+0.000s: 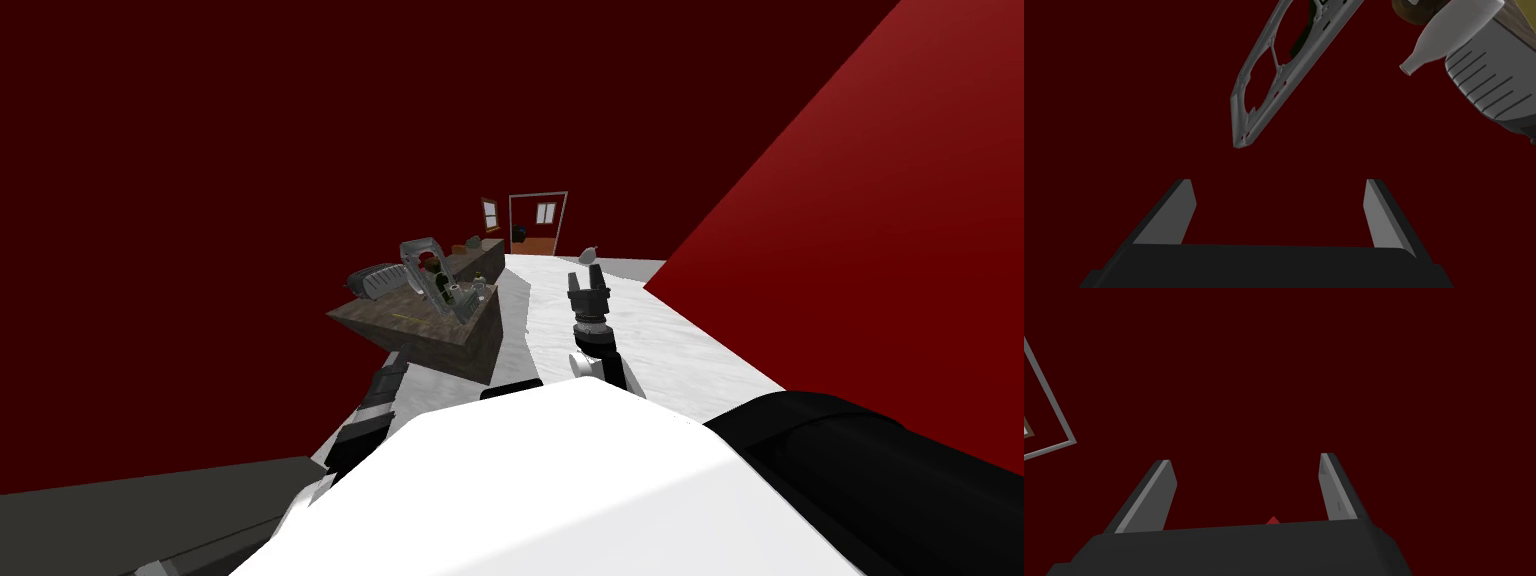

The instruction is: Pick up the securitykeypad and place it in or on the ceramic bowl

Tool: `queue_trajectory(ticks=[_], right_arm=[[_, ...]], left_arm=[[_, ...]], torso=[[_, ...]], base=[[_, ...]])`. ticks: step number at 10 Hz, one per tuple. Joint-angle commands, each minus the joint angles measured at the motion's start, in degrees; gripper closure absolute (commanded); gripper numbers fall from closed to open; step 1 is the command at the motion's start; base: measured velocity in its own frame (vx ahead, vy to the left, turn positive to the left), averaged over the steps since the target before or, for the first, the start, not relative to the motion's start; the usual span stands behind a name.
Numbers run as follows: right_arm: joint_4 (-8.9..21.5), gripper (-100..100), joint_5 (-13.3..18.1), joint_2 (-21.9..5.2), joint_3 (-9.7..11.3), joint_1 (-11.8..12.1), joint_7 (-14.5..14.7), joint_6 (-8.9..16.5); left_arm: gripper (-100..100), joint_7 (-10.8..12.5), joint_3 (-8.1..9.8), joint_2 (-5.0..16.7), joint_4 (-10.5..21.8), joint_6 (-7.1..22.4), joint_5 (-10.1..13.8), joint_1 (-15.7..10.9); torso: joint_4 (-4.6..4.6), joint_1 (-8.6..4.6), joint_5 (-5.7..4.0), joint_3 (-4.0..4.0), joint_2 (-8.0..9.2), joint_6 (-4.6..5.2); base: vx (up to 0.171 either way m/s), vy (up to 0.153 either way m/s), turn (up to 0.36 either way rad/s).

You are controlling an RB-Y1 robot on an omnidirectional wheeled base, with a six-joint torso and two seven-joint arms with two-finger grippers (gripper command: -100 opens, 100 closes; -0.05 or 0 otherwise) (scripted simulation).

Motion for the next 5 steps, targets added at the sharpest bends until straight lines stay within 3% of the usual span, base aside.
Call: queue_trajectory(ticks=[1,5], right_arm=[[0.00,0,0.00,0.00,0.00,0.00,0.00,0.00],[0.00,0,0.00,0.00,0.00,0.00,0.00,0.00]], left_arm=[[-100,-2.01,0.54,0.27,2.09,-0.16,-1.36,-0.35],[-100,-7.16,0.53,1.81,7.82,-1.09,-4.14,-3.57]], torso=[[0.00,0.00,0.00,0.00,0.00,0.00],[-0.02,0.10,0.02,-0.05,-0.08,0.01]], base=[[0.025,-0.048,-0.078],[0.039,-0.031,-0.097]])
